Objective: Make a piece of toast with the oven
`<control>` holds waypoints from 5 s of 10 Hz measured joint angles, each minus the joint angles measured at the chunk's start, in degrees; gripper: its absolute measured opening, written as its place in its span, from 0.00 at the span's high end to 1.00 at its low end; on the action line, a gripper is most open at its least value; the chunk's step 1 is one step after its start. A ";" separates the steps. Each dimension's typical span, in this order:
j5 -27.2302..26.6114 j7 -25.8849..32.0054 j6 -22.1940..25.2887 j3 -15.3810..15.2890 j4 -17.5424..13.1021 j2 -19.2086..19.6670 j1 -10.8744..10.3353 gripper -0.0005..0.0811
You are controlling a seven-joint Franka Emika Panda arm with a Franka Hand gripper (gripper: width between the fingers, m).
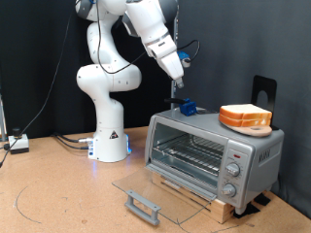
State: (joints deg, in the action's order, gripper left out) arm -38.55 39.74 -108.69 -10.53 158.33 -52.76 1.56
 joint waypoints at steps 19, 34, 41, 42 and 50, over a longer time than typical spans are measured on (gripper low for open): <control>-1.10 4.44 2.64 -1.35 2.51 -4.57 -1.60 0.01; -3.96 7.93 -4.68 -10.66 2.96 4.23 -1.67 0.01; -6.27 6.71 -9.02 -16.37 4.34 4.54 -1.61 0.01; -6.32 6.55 -9.03 -16.77 4.38 4.76 -1.55 0.01; -6.51 6.37 -11.30 -17.52 4.09 8.68 -1.01 0.01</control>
State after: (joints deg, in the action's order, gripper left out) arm -45.06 46.11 -119.99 -28.05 162.42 -44.08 0.56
